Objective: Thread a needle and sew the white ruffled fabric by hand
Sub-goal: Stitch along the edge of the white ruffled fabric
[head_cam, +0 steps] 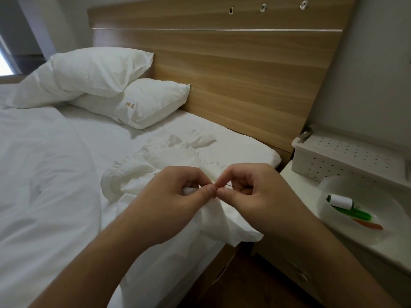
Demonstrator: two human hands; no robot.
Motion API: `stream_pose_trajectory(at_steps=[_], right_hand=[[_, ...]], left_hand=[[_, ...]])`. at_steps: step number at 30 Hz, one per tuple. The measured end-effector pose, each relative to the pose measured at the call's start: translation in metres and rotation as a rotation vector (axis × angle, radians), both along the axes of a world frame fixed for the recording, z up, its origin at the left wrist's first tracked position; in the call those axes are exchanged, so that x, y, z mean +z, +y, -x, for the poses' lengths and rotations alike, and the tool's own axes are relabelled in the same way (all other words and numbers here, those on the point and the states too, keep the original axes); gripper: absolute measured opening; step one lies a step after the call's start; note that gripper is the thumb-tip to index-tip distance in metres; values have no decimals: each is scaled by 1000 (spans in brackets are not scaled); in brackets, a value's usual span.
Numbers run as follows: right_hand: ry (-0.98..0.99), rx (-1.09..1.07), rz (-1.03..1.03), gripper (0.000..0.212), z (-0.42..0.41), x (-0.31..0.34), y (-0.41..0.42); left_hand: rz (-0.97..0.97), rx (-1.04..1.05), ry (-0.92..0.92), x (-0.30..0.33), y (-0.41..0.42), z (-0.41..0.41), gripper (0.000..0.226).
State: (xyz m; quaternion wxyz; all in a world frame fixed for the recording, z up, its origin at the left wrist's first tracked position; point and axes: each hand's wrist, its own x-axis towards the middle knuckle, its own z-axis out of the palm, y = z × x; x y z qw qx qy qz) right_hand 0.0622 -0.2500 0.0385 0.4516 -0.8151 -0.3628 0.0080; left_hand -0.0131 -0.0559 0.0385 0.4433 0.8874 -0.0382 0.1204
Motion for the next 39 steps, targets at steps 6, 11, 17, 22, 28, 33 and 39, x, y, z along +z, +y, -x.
stream_pose_trajectory(at_steps=[6, 11, 17, 22, 28, 33, 39], right_hand=[[55, -99, -139, 13, -4, 0, -5], [78, -203, -200, 14, -10, -1, -9], [119, -210, -233, 15, -10, -2, -10], [309, -94, -209, 11, -11, 5, -16], [266, -279, -314, 15, -10, 1, -11], [382, -4, -253, 20, 4, 3, 7], [419, 80, -185, 16, 5, -7, 16]], left_hand=[[-2, 30, 7, 1, 1, 0, 15], [31, 50, 18, 0, 3, -1, 16], [53, 71, 24, 3, 3, 1, 15], [102, 112, 15, 7, 5, 3, 21], [105, 72, -11, 5, 6, 5, 22], [99, -12, -36, 6, 6, 5, 21], [118, -58, -20, 7, 7, 6, 21]])
